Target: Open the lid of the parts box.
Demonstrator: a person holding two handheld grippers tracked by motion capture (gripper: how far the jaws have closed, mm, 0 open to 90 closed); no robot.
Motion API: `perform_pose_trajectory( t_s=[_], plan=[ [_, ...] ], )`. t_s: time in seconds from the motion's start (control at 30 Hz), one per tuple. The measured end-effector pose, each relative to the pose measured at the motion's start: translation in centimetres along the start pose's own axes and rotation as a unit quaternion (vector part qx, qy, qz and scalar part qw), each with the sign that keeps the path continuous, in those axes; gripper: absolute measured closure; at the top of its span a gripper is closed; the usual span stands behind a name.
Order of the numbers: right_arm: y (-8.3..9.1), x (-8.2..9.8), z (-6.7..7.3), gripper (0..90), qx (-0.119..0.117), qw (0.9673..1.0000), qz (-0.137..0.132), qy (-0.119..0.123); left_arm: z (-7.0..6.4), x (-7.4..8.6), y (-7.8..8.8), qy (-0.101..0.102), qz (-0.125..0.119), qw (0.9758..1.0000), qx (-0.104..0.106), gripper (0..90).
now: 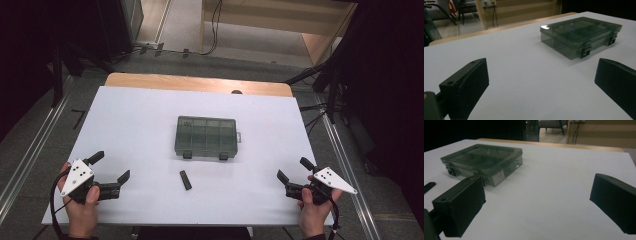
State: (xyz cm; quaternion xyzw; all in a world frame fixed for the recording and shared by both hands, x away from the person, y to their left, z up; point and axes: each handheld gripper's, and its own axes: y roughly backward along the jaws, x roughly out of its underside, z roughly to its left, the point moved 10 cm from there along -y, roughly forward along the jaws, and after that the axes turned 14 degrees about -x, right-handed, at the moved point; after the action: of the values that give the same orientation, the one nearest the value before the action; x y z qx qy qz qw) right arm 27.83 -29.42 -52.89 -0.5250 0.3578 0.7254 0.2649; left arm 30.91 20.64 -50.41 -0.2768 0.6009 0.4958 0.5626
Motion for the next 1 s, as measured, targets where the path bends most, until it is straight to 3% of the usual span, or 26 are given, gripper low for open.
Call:
perform_pose_trajectory(
  t_s=[0.23, 0.4, 0.53, 0.8, 1.0],
  plan=[
    [0.0, -1.3, 1.1, 0.0, -0.01, 0.9999, -0.011, 0.009, -1.5, -1.4, -0.1, 0.012, -0.009, 0.9995, 0.027, 0.0],
    [0.0, -1.8, 1.4, 0.0, -0.012, 0.9998, -0.014, 0.012, -2.2, -1.7, -0.4, 0.017, -0.008, 0.9992, 0.036, 0.0],
    [-0.1, -2.1, 1.5, 0.0, -0.013, 0.9997, -0.015, 0.011, -2.6, -2.0, -0.6, 0.008, -0.006, 0.9992, 0.038, 0.0],
    [-1.3, -3.1, 2.2, 0.0, -0.024, 0.9995, -0.009, 0.019, -3.7, -2.7, -2.0, 0.014, -0.001, 0.9984, 0.055, 0.0],
    [-2.1, -3.8, 2.6, 0.0, -0.027, 0.9993, -0.001, 0.024, -5.0, -3.7, -3.1, -0.001, -0.002, 0.9977, 0.068, 0.0]
  ],
)
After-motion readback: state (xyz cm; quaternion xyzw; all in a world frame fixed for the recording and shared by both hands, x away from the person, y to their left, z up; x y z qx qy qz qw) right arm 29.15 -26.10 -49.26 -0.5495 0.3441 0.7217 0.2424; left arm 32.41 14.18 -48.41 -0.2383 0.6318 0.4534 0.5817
